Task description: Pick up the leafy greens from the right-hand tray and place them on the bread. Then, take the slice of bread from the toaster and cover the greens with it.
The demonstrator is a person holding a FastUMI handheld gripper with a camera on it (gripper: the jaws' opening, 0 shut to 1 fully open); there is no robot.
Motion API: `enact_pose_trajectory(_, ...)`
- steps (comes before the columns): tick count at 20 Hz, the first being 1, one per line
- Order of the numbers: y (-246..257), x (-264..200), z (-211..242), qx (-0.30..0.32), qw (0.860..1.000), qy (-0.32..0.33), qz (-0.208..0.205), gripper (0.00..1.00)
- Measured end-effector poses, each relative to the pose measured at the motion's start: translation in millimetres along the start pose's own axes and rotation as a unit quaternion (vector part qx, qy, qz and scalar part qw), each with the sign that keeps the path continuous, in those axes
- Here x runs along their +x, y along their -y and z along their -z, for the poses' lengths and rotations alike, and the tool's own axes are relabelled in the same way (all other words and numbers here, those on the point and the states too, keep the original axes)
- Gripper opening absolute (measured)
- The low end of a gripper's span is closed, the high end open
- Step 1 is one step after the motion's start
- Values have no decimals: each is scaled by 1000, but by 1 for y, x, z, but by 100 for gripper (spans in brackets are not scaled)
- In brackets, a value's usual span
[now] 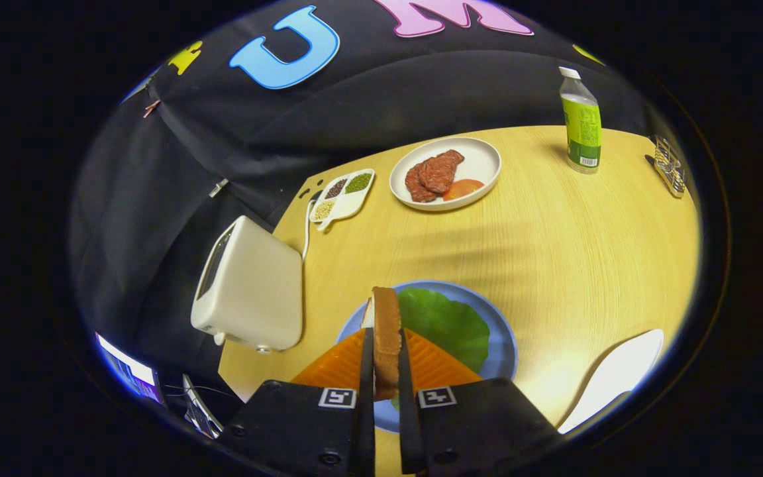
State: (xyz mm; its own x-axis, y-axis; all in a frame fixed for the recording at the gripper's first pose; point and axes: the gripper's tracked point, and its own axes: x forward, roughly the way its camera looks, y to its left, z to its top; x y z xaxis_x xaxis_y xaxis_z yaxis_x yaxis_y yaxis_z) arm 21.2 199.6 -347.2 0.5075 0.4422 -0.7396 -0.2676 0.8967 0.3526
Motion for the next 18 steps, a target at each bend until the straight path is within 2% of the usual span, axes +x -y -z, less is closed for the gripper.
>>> enact_pose_trajectory(1,10,2,1,1,1000,-1,16,21)
enact_pose_trajectory(2,17,-2,2,2,1000,0,29,28)
enact_pose_trajectory(3,23,-5,2,5,999,2,37,42)
enact_pose_trajectory(7,37,-21,-1,12,999,7,52,82)
enact_pose_trajectory(8,40,-27,-3,12,998,11,54,85)
enact_pose_trajectory(9,41,-33,-4,12,998,13,54,98)
enact_pose_trajectory(13,43,-78,-32,-4,997,50,66,99)
enact_pose_trajectory(18,32,-156,-93,-33,986,145,75,99)
